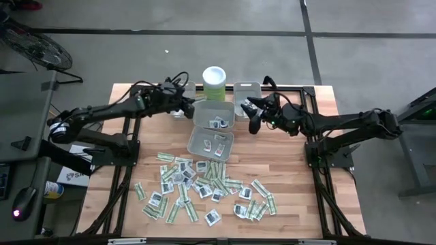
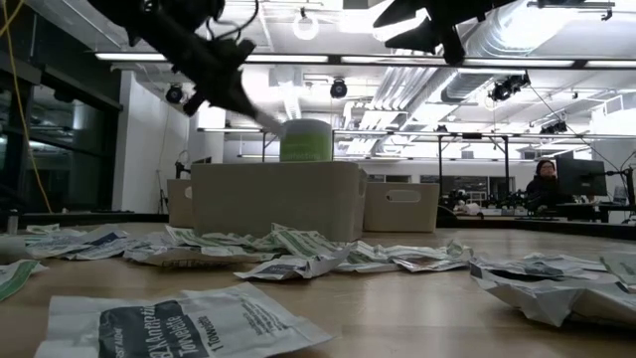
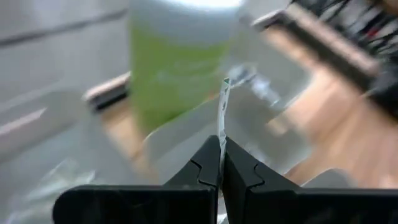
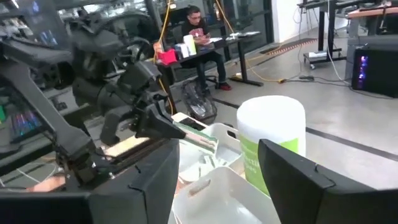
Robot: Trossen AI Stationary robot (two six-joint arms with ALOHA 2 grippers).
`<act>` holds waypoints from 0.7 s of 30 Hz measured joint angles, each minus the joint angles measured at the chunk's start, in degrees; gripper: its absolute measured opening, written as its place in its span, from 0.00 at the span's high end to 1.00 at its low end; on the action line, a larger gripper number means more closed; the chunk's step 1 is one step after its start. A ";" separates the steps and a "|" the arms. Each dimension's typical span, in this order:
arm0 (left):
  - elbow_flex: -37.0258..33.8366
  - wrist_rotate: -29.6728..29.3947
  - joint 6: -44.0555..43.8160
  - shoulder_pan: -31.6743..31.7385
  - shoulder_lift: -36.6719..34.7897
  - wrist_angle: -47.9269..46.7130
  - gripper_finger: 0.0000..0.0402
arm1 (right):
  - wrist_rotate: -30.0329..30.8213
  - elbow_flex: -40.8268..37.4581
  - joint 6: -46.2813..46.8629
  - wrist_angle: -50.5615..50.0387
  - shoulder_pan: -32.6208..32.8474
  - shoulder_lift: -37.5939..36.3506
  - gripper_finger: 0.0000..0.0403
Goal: Pick & Place First Aid Supplies
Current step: Put the bandage pack into the left bin
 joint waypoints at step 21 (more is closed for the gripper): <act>0.02 22.83 -1.23 22.46 8.67 -12.09 1.00 | 1.68 0.00 3.70 -2.85 0.00 0.00 0.47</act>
